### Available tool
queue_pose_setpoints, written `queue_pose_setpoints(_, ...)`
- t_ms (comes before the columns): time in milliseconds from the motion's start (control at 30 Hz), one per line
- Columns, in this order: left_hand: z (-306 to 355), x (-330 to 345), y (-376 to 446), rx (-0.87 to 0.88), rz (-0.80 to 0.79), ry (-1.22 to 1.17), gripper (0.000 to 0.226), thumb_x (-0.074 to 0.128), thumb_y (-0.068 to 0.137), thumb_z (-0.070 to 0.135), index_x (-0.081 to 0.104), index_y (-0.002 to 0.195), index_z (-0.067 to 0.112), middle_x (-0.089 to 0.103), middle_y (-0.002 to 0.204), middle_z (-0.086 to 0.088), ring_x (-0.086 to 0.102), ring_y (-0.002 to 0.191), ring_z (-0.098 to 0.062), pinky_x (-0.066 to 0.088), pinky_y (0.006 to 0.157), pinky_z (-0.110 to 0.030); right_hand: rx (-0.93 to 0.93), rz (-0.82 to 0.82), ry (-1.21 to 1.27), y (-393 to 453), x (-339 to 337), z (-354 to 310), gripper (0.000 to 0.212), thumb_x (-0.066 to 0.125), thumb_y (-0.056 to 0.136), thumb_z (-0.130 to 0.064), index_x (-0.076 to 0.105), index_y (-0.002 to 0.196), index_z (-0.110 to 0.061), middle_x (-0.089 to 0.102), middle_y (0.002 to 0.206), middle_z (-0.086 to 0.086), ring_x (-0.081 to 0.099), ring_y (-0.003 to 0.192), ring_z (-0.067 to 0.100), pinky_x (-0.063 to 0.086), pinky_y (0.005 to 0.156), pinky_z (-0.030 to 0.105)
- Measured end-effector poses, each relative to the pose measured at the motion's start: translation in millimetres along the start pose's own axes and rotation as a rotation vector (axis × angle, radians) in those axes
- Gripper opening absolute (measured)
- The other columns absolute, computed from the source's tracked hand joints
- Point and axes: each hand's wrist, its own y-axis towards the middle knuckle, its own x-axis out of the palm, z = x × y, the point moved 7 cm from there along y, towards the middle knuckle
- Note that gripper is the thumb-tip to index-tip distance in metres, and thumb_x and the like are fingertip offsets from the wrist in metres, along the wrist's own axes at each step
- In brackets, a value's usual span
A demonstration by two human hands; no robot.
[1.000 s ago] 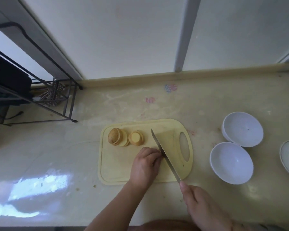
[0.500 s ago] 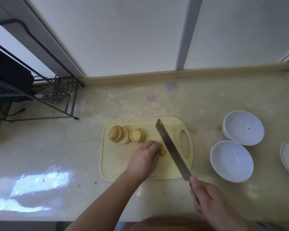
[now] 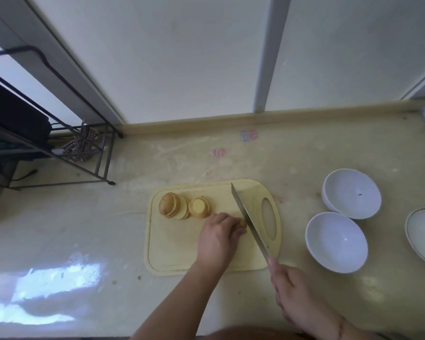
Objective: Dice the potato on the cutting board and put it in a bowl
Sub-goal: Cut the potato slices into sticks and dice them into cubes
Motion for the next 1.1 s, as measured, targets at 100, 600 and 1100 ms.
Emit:
queue_pose_setpoints(100, 0.0, -2.6, 1.1, 0.017, 0.006, 0.016, 0.018, 0.081, 0.075, 0.023, 0.077, 0.09, 0.014, 0.069, 0.08, 0.001, 0.061, 0.073, -0.022, 0.054, 0.069, -0.034, -0.01, 0.011, -0.006, -0.9, -2.4, -2.2, 0.061, 0.026, 0.078, -0.073, 0.039, 0.061, -0.016, 0.039, 0.041, -0.004, 0.032, 0.035, 0.005, 0.025, 0.048, 0.022)
queue_pose_setpoints(600, -0.7, -3.7, -4.1, 0.131, 0.048, -0.014, 0.012, 0.074, 0.075, 0.006, 0.078, 0.083, 0.013, 0.072, 0.085, 0.004, 0.064, 0.079, -0.017, 0.051, 0.073, -0.028, 0.027, 0.054, -0.1, -15.8, -2.2, -4.5, 0.054, 0.034, 0.095, -0.054, 0.044, 0.058, -0.017, 0.055, 0.047, -0.01, 0.049, 0.054, 0.008, 0.042, 0.067, 0.029)
queue_pose_setpoints(1100, 2.1, -8.9, -9.9, 0.218, 0.009, -0.028, 0.023, 0.076, 0.08, 0.004, 0.073, 0.102, 0.011, 0.068, 0.103, -0.002, 0.063, 0.089, -0.019, 0.054, 0.077, -0.033, -0.024, -0.036, 0.202, -5.7, -8.8, -26.9, 0.059, 0.031, 0.088, -0.061, 0.034, 0.066, -0.007, 0.028, 0.048, 0.0, 0.024, 0.036, 0.011, 0.022, 0.037, 0.018)
